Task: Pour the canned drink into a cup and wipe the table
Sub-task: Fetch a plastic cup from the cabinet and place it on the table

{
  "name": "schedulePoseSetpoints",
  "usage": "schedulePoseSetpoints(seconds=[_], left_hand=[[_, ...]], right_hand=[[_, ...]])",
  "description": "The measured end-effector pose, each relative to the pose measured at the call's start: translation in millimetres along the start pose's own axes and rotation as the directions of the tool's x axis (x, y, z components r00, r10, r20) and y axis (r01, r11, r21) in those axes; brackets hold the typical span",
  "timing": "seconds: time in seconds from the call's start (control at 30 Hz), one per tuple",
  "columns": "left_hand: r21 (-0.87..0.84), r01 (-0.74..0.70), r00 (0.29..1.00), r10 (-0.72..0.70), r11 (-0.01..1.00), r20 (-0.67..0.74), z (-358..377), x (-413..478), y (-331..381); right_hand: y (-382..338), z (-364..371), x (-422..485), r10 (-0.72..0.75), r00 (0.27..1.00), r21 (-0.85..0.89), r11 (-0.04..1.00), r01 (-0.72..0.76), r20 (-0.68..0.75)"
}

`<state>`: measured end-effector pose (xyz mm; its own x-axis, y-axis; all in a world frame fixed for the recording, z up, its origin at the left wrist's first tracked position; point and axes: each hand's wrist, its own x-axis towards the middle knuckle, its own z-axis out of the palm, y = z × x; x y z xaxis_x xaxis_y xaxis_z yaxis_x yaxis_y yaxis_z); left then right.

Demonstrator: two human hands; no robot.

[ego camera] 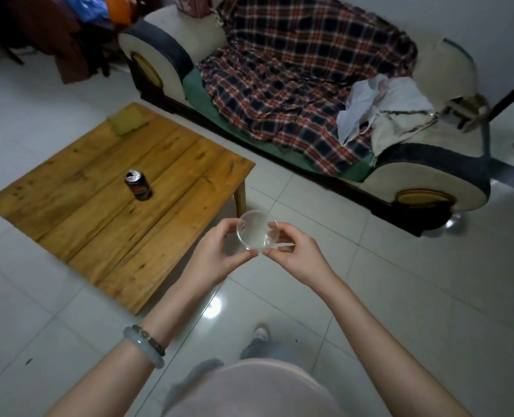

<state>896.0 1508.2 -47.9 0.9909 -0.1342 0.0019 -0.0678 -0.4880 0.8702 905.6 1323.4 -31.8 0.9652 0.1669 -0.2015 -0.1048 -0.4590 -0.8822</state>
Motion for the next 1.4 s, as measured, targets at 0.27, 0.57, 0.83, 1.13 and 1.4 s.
schedulePoseSetpoints(seconds=[0.27,0.57,0.83,1.13,1.4], left_hand=[[-0.012,0.071,0.985,-0.072,0.997,-0.157,-8,83,0],[-0.025,0.190,0.924,-0.187,0.981,-0.334,-38,180,-44],[-0.136,0.298,0.820,-0.326,0.945,-0.470,-81,274,-83],[-0.199,0.400,0.700,-0.438,0.895,-0.564,-123,336,-115],[-0.276,0.523,0.524,-0.559,0.807,-0.642,-129,373,-166]], right_hand=[[-13,-31,118,-0.083,0.974,-0.006,0.996,0.086,0.209],[-28,-9,264,-0.144,0.919,-0.046,0.984,0.173,0.367],[-65,22,405,-0.164,0.843,-0.077,0.969,0.236,0.512],[-95,63,508,-0.120,0.731,-0.104,0.961,0.254,0.672],[-92,111,583,-0.055,0.568,-0.113,0.960,0.256,0.821]])
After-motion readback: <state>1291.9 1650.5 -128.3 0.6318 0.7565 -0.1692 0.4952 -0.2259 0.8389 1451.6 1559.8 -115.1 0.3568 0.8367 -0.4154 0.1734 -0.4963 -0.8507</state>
